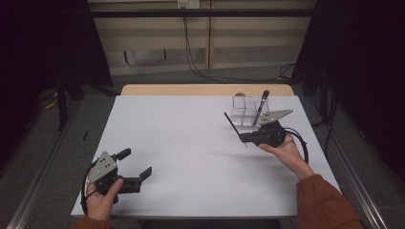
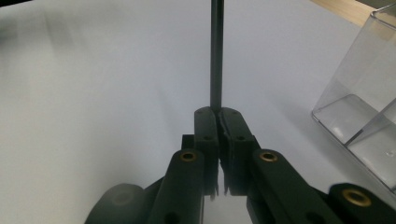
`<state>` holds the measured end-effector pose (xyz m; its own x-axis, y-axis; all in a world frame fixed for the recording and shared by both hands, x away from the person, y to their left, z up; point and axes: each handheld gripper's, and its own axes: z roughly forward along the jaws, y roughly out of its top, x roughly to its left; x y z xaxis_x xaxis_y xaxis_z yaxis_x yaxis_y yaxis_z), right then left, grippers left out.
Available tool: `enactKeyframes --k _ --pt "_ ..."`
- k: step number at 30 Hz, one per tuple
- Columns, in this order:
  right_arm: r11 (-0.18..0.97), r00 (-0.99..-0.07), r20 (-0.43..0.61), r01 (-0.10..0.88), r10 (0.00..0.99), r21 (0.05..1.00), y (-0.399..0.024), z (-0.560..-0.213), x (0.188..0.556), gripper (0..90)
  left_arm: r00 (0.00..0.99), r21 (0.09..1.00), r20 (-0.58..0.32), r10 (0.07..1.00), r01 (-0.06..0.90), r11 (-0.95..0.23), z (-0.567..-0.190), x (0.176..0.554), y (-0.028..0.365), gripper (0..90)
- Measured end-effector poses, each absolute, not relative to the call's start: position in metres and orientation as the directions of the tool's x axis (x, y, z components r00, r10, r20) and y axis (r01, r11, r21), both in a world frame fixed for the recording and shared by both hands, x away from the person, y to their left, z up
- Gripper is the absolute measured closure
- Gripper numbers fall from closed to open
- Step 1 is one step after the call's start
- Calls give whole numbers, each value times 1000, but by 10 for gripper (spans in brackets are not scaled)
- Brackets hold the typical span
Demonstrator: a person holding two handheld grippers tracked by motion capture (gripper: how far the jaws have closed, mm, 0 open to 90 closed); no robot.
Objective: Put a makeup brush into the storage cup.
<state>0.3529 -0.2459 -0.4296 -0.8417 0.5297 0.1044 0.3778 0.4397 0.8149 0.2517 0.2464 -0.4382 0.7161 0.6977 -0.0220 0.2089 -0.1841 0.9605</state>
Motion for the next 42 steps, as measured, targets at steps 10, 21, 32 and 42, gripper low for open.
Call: enactKeyframes --k 10,21,32,42 --pt "338 -836 124 346 534 875 -249 -419 336 868 717 962 -24 697 207 -180 -438 251 247 20" --pt "352 -860 127 332 494 875 -238 -416 322 869 720 962 -20 694 204 -184 -438 252 247 20" --pt "408 -921 138 292 365 865 -209 -412 310 869 725 961 -21 689 206 -187 -438 252 246 20" --pt "466 -945 131 264 298 845 -187 -413 306 871 728 960 -15 685 201 -193 -438 252 246 20"
